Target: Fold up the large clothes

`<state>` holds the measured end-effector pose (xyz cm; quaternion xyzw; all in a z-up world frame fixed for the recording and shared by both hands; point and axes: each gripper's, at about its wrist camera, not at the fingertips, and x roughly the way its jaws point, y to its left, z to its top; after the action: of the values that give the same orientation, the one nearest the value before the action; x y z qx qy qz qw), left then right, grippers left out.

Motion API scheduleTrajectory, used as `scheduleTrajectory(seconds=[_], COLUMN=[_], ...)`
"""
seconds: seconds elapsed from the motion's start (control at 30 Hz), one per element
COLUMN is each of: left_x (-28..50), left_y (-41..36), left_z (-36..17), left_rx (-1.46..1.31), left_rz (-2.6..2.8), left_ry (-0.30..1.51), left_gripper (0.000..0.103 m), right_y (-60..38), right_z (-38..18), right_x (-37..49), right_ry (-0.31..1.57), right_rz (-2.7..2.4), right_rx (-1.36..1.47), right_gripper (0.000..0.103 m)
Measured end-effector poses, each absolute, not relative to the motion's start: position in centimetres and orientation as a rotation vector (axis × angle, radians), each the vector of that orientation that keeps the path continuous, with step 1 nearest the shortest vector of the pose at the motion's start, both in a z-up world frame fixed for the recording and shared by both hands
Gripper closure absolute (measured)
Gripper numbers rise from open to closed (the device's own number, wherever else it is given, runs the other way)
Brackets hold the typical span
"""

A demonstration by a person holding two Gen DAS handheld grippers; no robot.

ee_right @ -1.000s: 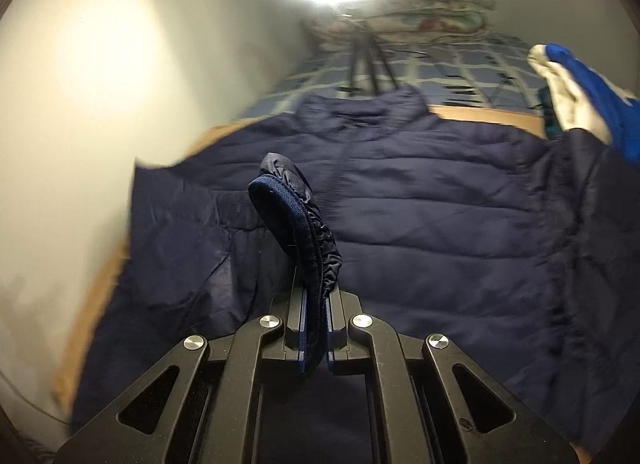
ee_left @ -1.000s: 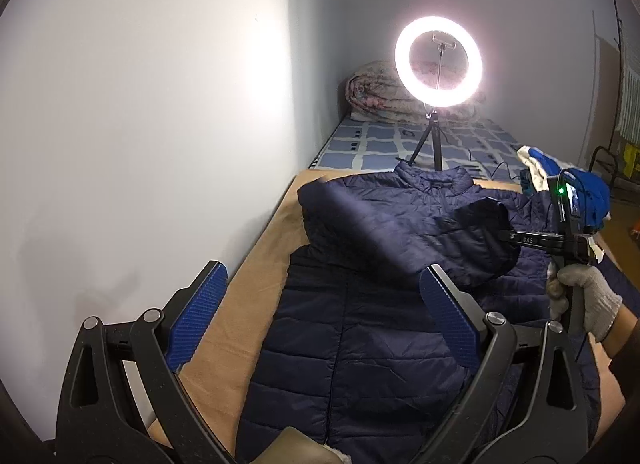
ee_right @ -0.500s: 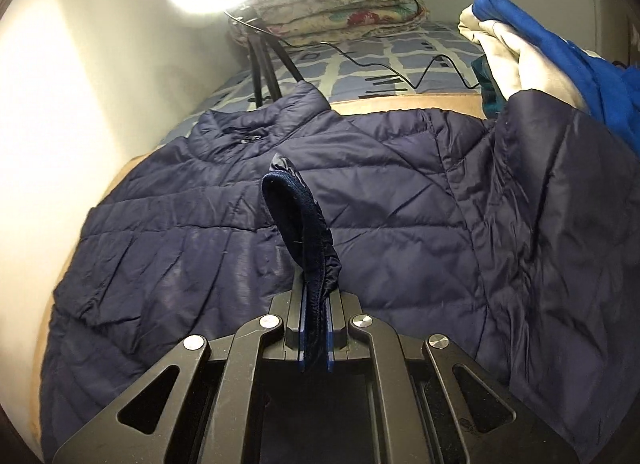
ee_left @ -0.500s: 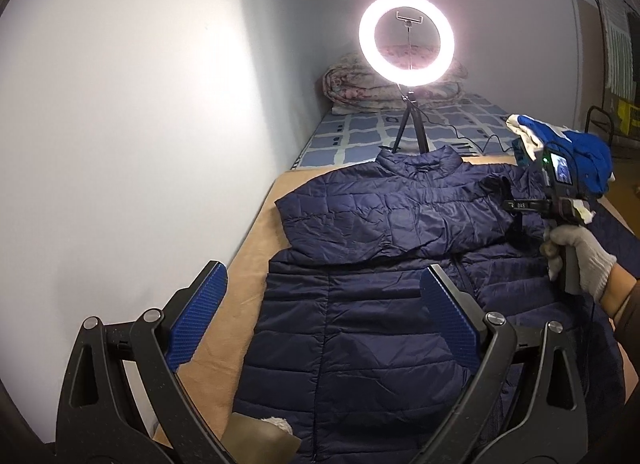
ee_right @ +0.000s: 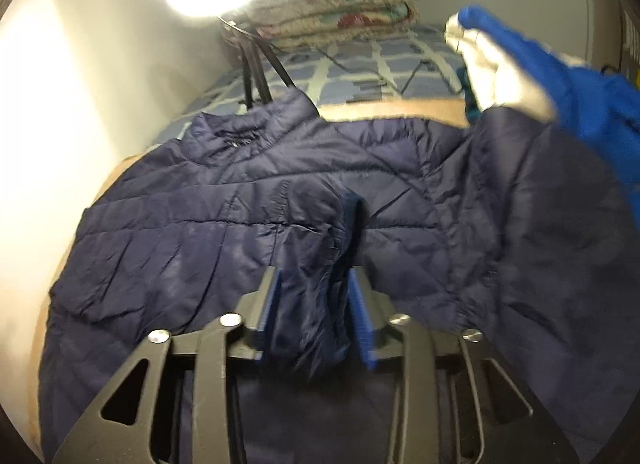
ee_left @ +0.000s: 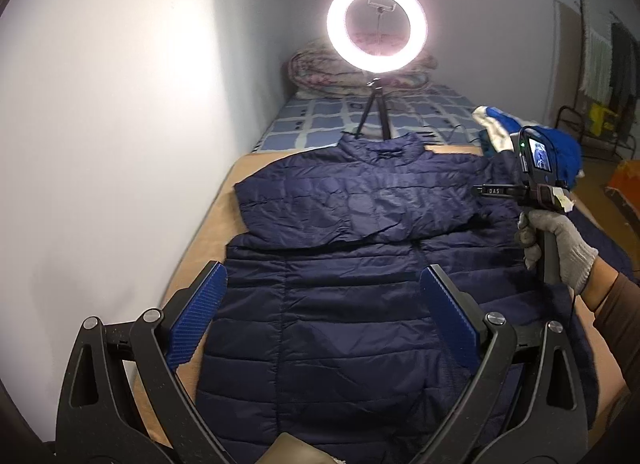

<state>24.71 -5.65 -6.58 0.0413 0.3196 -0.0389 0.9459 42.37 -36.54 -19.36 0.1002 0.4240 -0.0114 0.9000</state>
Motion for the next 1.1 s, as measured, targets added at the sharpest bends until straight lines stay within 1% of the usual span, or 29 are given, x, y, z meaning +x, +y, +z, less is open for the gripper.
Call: scheduleTrajectory(seconds=[0.03, 0.2, 0.27, 0.3, 0.33, 0.37, 0.67, 0.77, 0.93, 1.1], left_x=[24.6, 24.0, 23.5, 23.1, 22.7, 22.4, 20.4, 20.0, 19.2, 19.4], left_y=[-5.7, -6.7, -7.4, -7.8, -8.3, -8.5, -10.2, -10.8, -12.0, -11.8], left_z=[-6.4, -5.7, -5.4, -5.3, -5.1, -5.1, -4.7, -4.7, -4.7, -4.9], left_rx=[0.073, 0.062, 0.075, 0.086, 0.098, 0.105, 0.061, 0.045, 0.083, 0.083], left_rz=[-0.089, -0.126, -0.141, -0.149, -0.155, -0.159, -0.284, -0.348, -0.333, -0.321], left_ry=[0.649, 0.644, 0.632, 0.624, 0.615, 0.609, 0.648, 0.666, 0.646, 0.656], left_gripper=[0.004, 0.004, 0.004, 0.004, 0.004, 0.004, 0.004, 0.004, 0.004, 0.004], right_y=[-36.6, -37.2, -38.0, -38.3, -39.1, -39.8, -48.7, -51.9, -56.2, -59.8], right_z=[-18.5, -15.3, -14.0, -13.6, -13.1, -12.8, -14.3, -15.6, -17.6, -19.4], right_x=[41.3, 36.4, 33.0, 31.9, 29.7, 27.9, 15.1, 11.3, 7.5, 5.8], right_ry=[0.871, 0.864, 0.845, 0.833, 0.809, 0.792, 0.856, 0.851, 0.815, 0.744], right_rz=[-0.032, -0.033, -0.057, -0.062, -0.078, -0.103, -0.346, -0.413, -0.522, -0.582], right_rx=[0.191, 0.184, 0.187, 0.195, 0.211, 0.226, 0.453, 0.587, 0.765, 0.940], right_gripper=[0.063, 0.059, 0.051, 0.045, 0.042, 0.041, 0.040, 0.040, 0.040, 0.040])
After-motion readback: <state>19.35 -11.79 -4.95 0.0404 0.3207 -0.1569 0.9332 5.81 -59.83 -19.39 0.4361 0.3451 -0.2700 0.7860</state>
